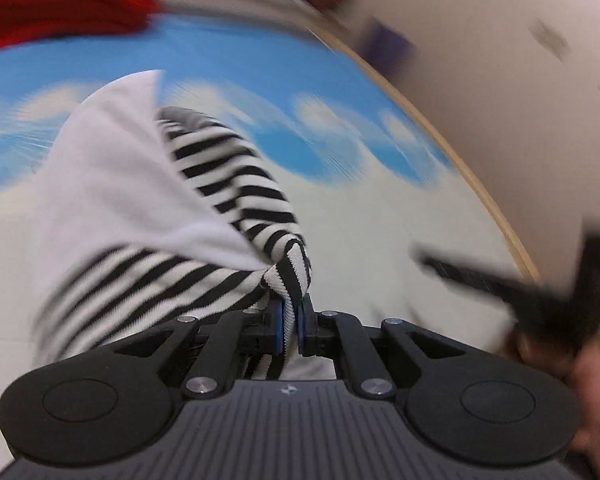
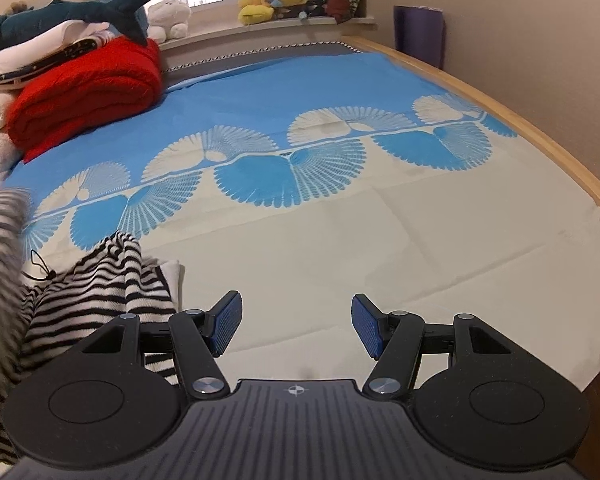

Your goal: Fold small clothes

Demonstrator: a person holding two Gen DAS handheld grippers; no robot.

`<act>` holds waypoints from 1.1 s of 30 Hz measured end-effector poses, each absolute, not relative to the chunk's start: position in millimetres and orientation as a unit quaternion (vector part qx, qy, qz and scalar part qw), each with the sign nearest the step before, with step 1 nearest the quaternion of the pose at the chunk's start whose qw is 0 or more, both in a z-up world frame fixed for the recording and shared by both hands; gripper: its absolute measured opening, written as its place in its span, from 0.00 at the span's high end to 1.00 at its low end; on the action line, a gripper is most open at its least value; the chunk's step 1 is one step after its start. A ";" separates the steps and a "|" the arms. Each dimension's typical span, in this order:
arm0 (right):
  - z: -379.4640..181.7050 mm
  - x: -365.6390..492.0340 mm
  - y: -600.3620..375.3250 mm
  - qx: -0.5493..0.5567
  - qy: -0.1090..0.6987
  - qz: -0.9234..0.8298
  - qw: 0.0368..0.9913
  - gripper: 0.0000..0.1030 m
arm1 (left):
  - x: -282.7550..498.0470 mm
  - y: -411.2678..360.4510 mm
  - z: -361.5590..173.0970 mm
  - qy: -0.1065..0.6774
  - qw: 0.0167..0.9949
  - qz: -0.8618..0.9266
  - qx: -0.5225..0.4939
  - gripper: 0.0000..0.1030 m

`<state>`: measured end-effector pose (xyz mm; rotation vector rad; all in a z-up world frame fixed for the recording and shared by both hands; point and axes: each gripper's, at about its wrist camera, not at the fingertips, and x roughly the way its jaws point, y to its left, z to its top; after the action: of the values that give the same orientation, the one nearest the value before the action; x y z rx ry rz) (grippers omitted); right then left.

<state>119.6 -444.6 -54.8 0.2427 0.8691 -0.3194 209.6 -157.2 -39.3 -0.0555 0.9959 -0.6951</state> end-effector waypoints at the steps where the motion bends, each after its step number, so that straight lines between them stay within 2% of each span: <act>1: -54.5 119.9 -445.6 0.120 0.417 -0.154 0.888 0.39 | 203.7 -175.5 -50.8 0.486 0.803 -0.346 -0.012 0.91; 4: -54.0 121.1 -448.3 0.134 0.413 -0.152 0.888 0.39 | 194.1 -195.8 -68.5 0.534 0.751 -0.387 -0.009 0.90; 6: -53.8 122.1 -447.5 0.146 0.411 -0.142 0.888 0.39 | 197.0 -178.6 -54.2 0.525 0.743 -0.413 -0.046 0.82; 7: -53.8 123.2 -446.9 0.151 0.411 -0.133 0.889 0.39 | 202.7 -163.6 -41.8 0.513 0.748 -0.415 -0.069 0.71; 8: -54.1 124.8 -444.9 0.158 0.412 -0.120 0.889 0.39 | 209.5 -149.0 -31.2 0.503 0.759 -0.405 -0.083 0.65; 10: -56.4 129.3 -440.9 0.181 0.419 -0.081 0.886 0.40 | 228.6 -119.2 -10.3 0.481 0.791 -0.370 -0.083 0.65; 13: -67.4 140.2 -426.9 0.222 0.451 -0.019 0.864 0.40 | 248.5 -84.3 6.1 0.444 0.841 -0.309 -0.014 0.65; 17: -87.7 156.0 -392.7 0.202 0.513 0.032 0.834 0.40 | 254.0 -44.5 -16.3 0.418 0.874 -0.249 0.012 0.65; 20: -98.4 163.8 -375.8 0.170 0.536 0.035 0.826 0.40 | 258.8 -29.8 -40.8 0.483 0.854 -0.191 0.037 0.70; 23: -106.8 171.3 -372.5 0.186 0.543 0.026 0.819 0.40 | 258.0 -20.9 -31.6 0.457 0.867 -0.197 0.008 0.68; 30: -116.1 183.2 -365.0 0.226 0.534 0.007 0.814 0.41 | 259.9 -23.1 -43.6 0.489 0.852 -0.185 0.005 0.68; 31: -115.3 182.7 -364.2 0.225 0.529 0.011 0.818 0.53 | 261.4 -22.5 -44.9 0.493 0.850 -0.186 0.000 0.68; 32: -114.9 185.2 -364.1 0.224 0.525 0.016 0.821 0.83 | 259.2 -23.5 -45.6 0.495 0.848 -0.186 -0.004 0.68; 33: -112.0 183.4 -366.2 0.223 0.518 0.019 0.826 1.00 | 260.1 -23.2 -47.4 0.498 0.846 -0.188 -0.010 0.68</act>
<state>183.4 -366.2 -112.0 0.4749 1.0998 0.0409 260.1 -23.2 -47.4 -0.0203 1.0504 -0.3963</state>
